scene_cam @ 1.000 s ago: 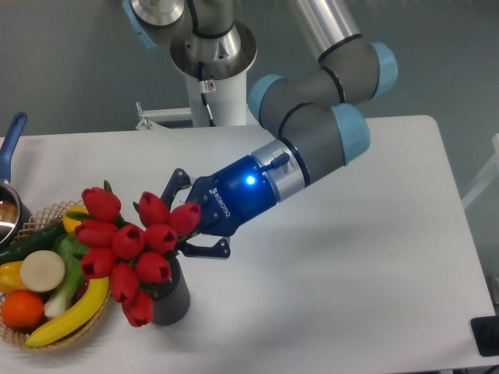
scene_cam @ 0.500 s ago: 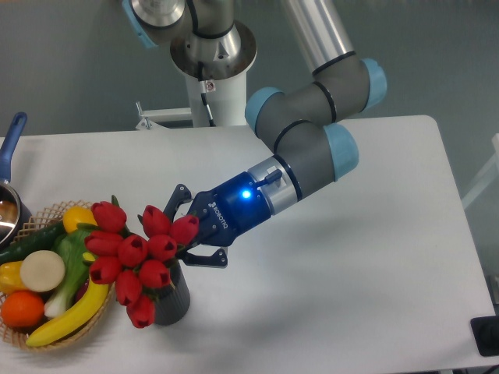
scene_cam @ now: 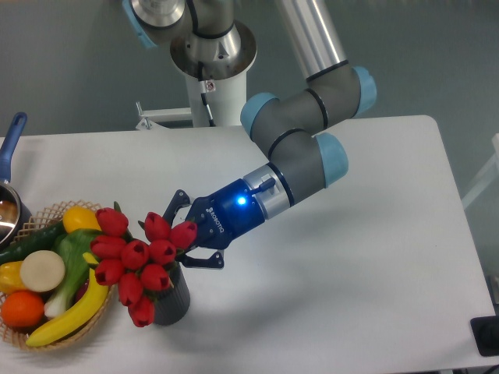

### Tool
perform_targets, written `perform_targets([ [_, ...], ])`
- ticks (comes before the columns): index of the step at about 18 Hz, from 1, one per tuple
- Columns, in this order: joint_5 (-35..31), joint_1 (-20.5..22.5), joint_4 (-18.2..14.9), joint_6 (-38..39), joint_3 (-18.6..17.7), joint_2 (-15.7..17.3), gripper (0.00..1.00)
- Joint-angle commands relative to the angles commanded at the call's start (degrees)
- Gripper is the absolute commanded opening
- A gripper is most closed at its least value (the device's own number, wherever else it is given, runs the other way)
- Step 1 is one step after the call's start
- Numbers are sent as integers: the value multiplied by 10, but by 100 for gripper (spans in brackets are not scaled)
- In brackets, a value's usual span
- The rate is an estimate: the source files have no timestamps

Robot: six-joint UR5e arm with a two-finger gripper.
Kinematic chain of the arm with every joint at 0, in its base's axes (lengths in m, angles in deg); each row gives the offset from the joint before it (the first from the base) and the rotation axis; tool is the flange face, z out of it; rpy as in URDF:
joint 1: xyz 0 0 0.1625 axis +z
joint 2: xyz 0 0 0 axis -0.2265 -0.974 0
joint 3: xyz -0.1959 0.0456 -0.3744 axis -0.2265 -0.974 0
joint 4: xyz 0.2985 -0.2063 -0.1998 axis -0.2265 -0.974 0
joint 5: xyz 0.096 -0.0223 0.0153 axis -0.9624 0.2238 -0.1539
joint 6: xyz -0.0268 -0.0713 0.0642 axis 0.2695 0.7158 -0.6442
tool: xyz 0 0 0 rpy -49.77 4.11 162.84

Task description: Insert the flowers into the vase

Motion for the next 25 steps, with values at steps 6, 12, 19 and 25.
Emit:
perform_targets([
  [6,-14,0,0,1,-11,-2,67],
  [12,-36,7,0,1,-51,17,100],
  [19,-40,40,-1,8,-79,56,100],
  [25,-102,83,-3,47,-79,95,100],
])
